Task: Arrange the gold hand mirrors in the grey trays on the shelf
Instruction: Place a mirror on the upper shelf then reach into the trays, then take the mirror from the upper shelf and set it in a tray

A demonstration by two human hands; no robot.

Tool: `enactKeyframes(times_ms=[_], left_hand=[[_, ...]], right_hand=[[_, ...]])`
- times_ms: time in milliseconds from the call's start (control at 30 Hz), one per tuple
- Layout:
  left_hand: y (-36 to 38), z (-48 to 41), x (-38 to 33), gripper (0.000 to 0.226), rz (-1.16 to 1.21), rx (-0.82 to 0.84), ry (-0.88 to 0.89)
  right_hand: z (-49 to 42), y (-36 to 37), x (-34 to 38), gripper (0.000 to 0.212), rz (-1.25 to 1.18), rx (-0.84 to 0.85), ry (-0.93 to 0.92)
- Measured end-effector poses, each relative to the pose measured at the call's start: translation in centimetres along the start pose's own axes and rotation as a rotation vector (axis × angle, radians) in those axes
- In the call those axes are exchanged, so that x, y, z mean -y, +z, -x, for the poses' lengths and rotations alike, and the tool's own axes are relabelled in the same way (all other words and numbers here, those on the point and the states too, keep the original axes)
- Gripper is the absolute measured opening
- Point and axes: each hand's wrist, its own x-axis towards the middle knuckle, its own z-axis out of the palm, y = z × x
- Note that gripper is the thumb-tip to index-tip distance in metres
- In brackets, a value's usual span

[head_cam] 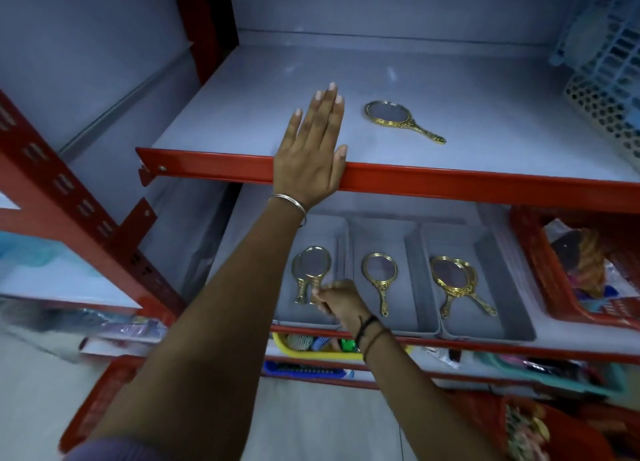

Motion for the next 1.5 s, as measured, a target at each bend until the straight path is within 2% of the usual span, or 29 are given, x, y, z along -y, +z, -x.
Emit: enactKeyframes(times_ms=[133,200,367,433,533,600,700,767,833,900,967,1033,1100,1167,1267,1333,1467,1500], left_hand=[[0.2,0.0,0.2,0.060,0.014,-0.018,0.000],[0.3,-0.1,0.3,0.060,0.012,-0.010,-0.001],[-0.1,0.0,0.2,0.059,0.015,-0.001,0.007],[-0.1,0.0,0.2,0.059,0.018,0.008,0.004],[0.1,0.3,0.3,0.059,0.008,0.006,0.004],[0.3,0.3,0.3,0.059,-0.006,-0.001,0.005],[0.2,0.3,0.2,0.058,-0.013,0.004,0.005],[0.2,0.3,0.2,0.058,-0.008,0.024,-0.008],[0.0,0.3,0.1,0.058,0.009,0.039,-0.022],[-0.1,0.2,0.0,0.058,0.019,0.052,-0.029],[-0.1,0.3,0.0,0.058,0.028,0.067,-0.037],[-0.2,0.3,-0.1,0.059,0.031,0.069,-0.039],[-0.1,0.2,-0.1,0.059,0.032,0.069,-0.043],[0.0,0.1,0.0,0.059,0.036,0.059,-0.044],[0.2,0.1,0.1,0.059,0.025,0.062,-0.044],[0.2,0.1,0.1,0.059,0.028,0.067,-0.046],[0.0,0.0,0.0,0.059,0.028,0.084,-0.051],[0.0,0.0,0.0,0.059,0.026,0.089,-0.053]], right_hand=[[-4.8,2.6,-0.6,0.021,-0.010,-0.044,0.100],[-6.3,3.3,-1.3,0.012,0.059,-0.036,0.151],[-7.5,3.2,-1.9,0.010,0.226,-0.038,0.152],[-6.7,2.4,-1.1,0.018,0.349,-0.050,0.053],[-3.2,0.0,1.8,0.044,0.378,-0.075,-0.158],[0.7,-2.5,5.1,0.037,0.331,-0.120,-0.288],[7.5,-6.5,10.4,0.019,0.172,-0.087,-0.460],[10.7,-9.1,13.9,0.015,0.062,-0.084,-0.592],[11.2,-11.3,16.8,0.017,0.052,-0.221,-0.754],[9.1,-13.1,19.1,0.011,0.191,-0.472,-0.842],[6.0,-14.4,20.9,0.028,0.488,-0.659,-0.759],[3.2,-15.1,21.8,0.045,0.767,-0.651,-0.523],[1.8,-15.0,22.3,0.041,0.942,-0.643,-0.373],[1.3,-14.4,22.4,0.033,1.042,-0.704,-0.361],[1.3,-13.9,22.6,0.032,1.107,-0.785,-0.396],[1.2,-14.2,22.9,0.029,1.084,-0.769,-0.354],[1.8,-15.6,24.0,0.007,0.856,-0.545,-0.274],[1.9,-16.0,24.2,0.014,0.767,-0.483,-0.281]])
